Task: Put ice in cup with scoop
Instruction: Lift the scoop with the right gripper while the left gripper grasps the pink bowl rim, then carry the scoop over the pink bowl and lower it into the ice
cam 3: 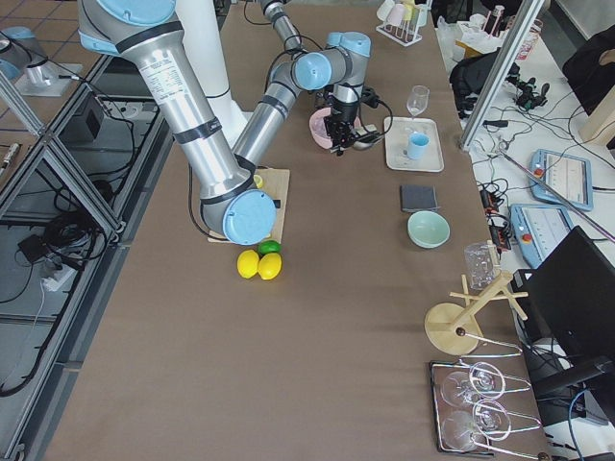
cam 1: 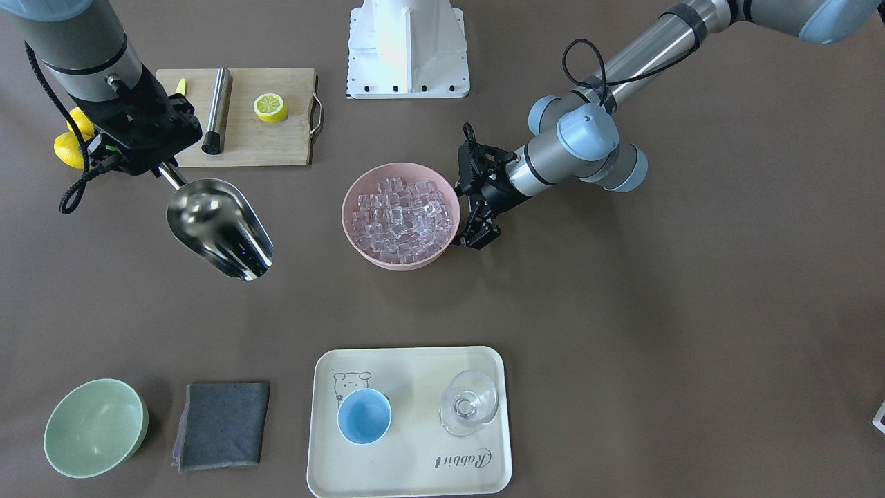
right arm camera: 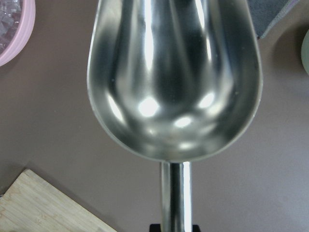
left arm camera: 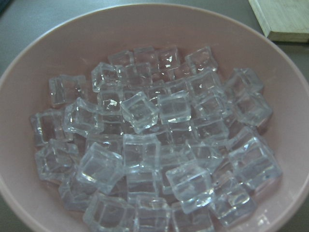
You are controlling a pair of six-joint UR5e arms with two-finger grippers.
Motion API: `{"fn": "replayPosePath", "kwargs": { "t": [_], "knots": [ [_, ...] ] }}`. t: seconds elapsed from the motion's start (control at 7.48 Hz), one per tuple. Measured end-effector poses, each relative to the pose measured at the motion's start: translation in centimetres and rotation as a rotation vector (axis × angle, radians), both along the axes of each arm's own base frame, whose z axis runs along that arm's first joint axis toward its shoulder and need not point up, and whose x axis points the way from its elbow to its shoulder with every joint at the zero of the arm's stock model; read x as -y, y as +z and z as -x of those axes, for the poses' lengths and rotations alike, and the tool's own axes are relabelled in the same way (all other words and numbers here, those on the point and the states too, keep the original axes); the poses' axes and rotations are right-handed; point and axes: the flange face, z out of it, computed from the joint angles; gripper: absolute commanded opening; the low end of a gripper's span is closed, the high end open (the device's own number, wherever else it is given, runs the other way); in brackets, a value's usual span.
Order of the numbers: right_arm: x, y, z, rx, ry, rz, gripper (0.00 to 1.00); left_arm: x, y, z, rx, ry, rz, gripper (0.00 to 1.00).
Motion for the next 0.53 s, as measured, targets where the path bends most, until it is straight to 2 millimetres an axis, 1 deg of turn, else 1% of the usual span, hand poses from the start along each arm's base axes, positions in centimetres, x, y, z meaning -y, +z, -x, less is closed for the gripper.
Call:
{"fn": "replayPosePath", "kwargs": {
  "t": [0.27,0.53],
  "knots": [
    [-0.8,1.5,-0.7,-0.011,-0.169,-0.118,0.0,-0.3,0.0,-0.2,-0.001,0.005,-0.001,0.98],
    [-1.1,2.2,-1.3,-0.045,-0.318,-0.229,0.0,-0.3,0.0,-0.1,-0.002,0.004,0.0,0.98]
  ]
}}
